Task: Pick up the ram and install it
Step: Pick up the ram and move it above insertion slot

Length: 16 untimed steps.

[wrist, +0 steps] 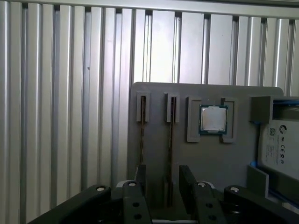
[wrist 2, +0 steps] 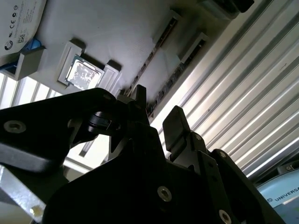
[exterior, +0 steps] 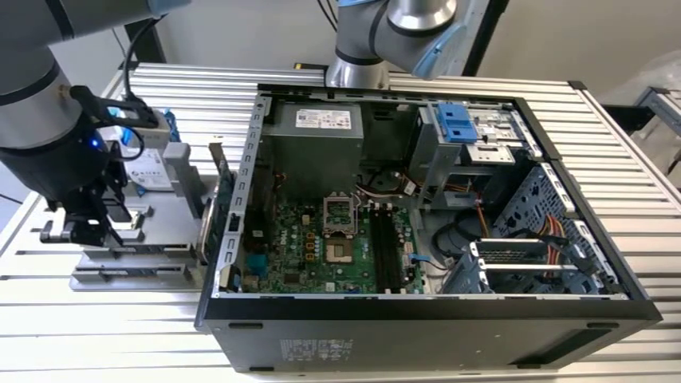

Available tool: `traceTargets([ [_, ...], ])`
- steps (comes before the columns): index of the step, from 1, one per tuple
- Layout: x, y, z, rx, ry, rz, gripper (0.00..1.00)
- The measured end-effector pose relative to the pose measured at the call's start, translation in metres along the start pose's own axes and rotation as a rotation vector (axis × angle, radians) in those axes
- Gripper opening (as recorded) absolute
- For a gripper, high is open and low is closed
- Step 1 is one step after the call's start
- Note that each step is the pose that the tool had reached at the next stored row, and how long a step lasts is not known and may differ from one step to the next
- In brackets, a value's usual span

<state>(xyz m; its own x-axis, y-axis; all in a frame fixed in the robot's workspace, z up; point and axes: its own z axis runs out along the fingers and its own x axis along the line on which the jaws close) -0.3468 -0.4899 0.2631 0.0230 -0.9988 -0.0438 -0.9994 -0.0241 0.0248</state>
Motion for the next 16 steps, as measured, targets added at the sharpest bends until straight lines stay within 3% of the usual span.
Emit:
traceTargets([
  [16,0.0006,-0.0003,0.013,-0.0002,0.0058,0.0,1.0],
])
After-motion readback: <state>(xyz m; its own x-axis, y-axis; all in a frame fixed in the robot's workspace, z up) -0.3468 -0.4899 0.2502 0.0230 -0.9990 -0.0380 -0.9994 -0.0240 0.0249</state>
